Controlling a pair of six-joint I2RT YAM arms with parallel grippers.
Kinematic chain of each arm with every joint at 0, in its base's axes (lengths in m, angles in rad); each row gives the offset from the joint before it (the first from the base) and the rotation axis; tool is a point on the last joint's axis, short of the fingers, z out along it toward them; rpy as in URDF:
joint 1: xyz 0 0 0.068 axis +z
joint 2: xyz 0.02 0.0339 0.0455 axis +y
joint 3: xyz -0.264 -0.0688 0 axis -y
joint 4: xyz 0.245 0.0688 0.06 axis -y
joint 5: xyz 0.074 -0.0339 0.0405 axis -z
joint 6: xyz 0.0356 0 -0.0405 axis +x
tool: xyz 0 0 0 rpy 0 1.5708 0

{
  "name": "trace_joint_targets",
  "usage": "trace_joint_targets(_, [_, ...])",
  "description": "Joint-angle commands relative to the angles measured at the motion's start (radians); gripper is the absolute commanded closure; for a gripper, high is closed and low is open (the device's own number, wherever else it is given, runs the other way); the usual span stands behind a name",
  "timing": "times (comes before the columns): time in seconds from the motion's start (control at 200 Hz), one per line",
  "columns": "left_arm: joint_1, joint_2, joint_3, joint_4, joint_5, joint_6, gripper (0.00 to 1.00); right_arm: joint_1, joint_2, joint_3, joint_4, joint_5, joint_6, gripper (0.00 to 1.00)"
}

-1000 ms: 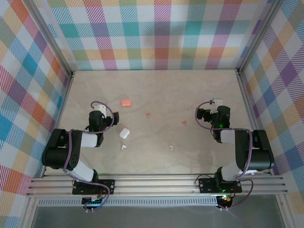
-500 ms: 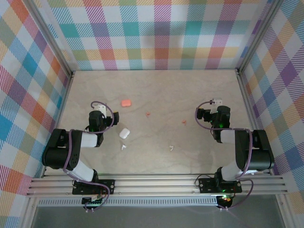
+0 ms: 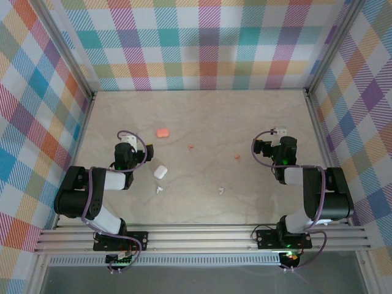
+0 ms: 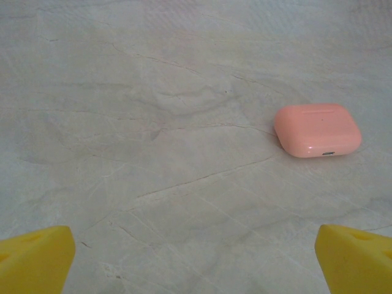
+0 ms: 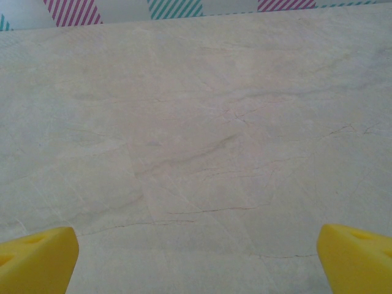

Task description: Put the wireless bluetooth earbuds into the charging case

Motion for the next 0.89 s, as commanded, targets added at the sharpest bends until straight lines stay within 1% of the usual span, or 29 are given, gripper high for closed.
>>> trace_joint_targets(0.0, [0.014,0.002,0.016,0.009,-0.003,-0.006,0.0,-0.007,0.004,-0.005,0.036,-0.019,-0.008,0.0])
trace_joint_targets(0.5, [0.014,-0.003,0.013,0.013,-0.001,-0.005,0.0,-0.007,0.003,-0.006,0.036,-0.02,-0.007,0.0])
trace_joint_targets(0.535, [0.014,-0.013,0.024,-0.015,0.01,-0.002,0.0,-0.007,0.004,-0.006,0.036,-0.02,-0.004,0.0])
trace_joint_targets(0.58, [0.013,-0.036,0.059,-0.095,0.005,-0.002,0.0,-0.009,0.004,-0.004,0.036,-0.022,-0.003,0.0])
trace_joint_targets(0.65, [0.012,-0.085,0.148,-0.312,-0.045,-0.037,0.0,-0.009,0.004,-0.004,0.034,-0.022,-0.003,0.0])
trace_joint_targets(0.68, [0.013,-0.098,0.182,-0.381,-0.056,-0.042,0.0,-0.008,0.004,-0.004,0.034,-0.022,-0.003,0.0])
trace_joint_targets(0.77, [0.013,-0.147,0.203,-0.442,-0.052,-0.051,0.0,-0.008,0.003,-0.006,0.037,-0.022,-0.005,0.0])
trace_joint_targets(0.815, [0.012,-0.174,0.215,-0.472,-0.069,-0.082,0.0,-0.009,0.001,-0.008,0.04,-0.022,-0.006,0.0])
trace_joint_targets(0.89, [0.013,-0.198,0.272,-0.58,-0.091,-0.132,0.0,-0.009,-0.003,-0.01,0.043,-0.024,-0.006,0.0])
